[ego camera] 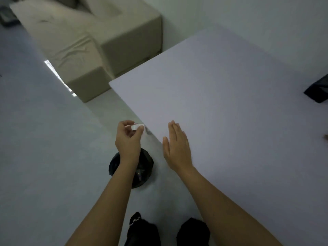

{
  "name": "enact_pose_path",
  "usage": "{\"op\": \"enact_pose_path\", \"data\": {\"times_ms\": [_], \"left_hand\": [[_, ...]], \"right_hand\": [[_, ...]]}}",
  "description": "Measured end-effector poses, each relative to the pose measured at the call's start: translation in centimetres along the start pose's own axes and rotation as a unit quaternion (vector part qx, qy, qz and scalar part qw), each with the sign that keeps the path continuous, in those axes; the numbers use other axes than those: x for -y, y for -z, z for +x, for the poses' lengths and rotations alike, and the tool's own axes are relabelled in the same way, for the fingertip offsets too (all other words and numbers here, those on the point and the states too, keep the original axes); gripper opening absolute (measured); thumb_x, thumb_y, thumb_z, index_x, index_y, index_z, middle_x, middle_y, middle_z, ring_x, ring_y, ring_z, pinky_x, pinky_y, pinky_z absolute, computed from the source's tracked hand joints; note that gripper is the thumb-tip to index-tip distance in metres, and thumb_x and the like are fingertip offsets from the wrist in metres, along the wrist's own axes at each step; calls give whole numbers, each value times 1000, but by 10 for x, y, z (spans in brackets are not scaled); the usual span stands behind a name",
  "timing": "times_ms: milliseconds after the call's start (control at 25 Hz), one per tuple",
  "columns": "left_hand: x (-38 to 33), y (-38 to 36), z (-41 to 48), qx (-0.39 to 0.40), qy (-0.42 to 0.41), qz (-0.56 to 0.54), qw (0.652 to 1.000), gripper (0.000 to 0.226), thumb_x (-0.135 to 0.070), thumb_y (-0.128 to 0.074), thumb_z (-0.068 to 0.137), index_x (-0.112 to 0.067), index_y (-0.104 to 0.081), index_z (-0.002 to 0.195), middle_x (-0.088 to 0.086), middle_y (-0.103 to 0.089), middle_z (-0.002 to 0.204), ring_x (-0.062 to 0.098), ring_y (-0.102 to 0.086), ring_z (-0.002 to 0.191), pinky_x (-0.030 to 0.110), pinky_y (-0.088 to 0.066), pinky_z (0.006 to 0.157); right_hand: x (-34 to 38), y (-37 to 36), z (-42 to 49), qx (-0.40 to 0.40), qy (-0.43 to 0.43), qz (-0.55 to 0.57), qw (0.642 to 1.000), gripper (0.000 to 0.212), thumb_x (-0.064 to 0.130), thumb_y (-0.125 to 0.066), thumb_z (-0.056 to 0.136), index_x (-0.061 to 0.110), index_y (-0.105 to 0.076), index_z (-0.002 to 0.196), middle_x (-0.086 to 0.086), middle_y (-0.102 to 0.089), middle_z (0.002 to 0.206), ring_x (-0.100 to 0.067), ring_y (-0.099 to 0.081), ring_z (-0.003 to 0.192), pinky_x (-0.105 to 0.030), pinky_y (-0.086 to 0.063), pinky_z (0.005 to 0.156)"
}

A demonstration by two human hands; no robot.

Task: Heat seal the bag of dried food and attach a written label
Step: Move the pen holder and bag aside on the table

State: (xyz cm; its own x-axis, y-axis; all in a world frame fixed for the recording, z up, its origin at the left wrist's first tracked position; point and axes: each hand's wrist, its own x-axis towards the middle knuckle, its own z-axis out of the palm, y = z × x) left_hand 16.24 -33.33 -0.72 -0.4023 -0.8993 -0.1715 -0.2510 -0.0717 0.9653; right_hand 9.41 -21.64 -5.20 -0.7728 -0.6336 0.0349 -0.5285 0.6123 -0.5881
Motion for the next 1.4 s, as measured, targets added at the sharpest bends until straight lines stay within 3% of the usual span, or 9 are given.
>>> {"op": "enact_pose_path", "data": {"times_ms": [120,240,480,680,760,880,1040,1240,1400], "left_hand": [[43,62,29,-51,24,11,998,19,-19,-69,81,-21,-55,93,-6,-62,88,11,-64,77,24,-51,72],[112,103,61,-74,80,58,992,23,-17,-69,81,-22,-54,97,-2,-60,89,9,-63,74,26,-49,70],[286,107,114,8,150,196,969,2,-17,-66,83,-16,-64,83,-4,-62,73,13,-61,70,25,-51,65],[436,71,151,59,143,248,956,24,-7,-53,89,-12,-60,111,6,-61,83,12,-54,70,26,-42,70],[477,56,157,72,135,264,952,27,-7,-54,90,-8,-55,117,9,-62,82,18,-57,74,26,-42,70],[517,37,158,122,137,295,938,26,-12,-57,90,-5,-59,115,13,-68,97,25,-64,89,27,-47,78],[521,36,160,141,146,316,927,33,-6,-53,89,-4,-59,121,17,-67,110,27,-62,100,31,-47,91],[450,67,167,94,140,315,934,36,-1,-46,88,-3,-59,121,17,-66,112,29,-63,95,31,-46,86],[341,97,162,63,105,286,950,32,-3,-46,88,-5,-63,115,14,-67,112,27,-61,100,26,-44,87]], "right_hand": [[39,-71,-10,43,32,5,999,56,32,-25,95,4,-31,143,-13,-33,151,-24,-26,142,-35,-17,114],[27,-143,-22,130,16,-28,991,64,40,-14,93,6,-23,146,-11,-24,155,-21,-17,145,-31,-9,116],[-66,-276,-21,249,-21,-145,957,90,60,18,76,11,1,149,-5,3,159,-16,5,146,-32,4,116],[-144,-395,-22,301,-23,-196,933,89,61,22,76,12,5,148,-4,11,158,-18,7,146,-32,9,112],[-169,-428,-26,305,-24,-221,926,90,60,23,81,8,-5,148,-7,1,157,-22,-6,146,-36,0,112],[-189,-453,-37,329,-47,-264,905,74,49,0,96,3,-39,139,-14,-37,148,-27,-40,134,-44,-24,109],[-194,-456,-41,342,-40,-260,902,72,50,-4,97,2,-38,138,-15,-40,146,-30,-41,133,-41,-18,112],[-150,-412,-12,300,6,-211,930,86,65,23,76,12,10,143,-2,16,152,-19,9,145,-34,7,115],[-65,-340,15,265,0,-131,955,89,69,10,81,12,0,149,-5,6,159,-20,-1,147,-33,-6,118]]}}
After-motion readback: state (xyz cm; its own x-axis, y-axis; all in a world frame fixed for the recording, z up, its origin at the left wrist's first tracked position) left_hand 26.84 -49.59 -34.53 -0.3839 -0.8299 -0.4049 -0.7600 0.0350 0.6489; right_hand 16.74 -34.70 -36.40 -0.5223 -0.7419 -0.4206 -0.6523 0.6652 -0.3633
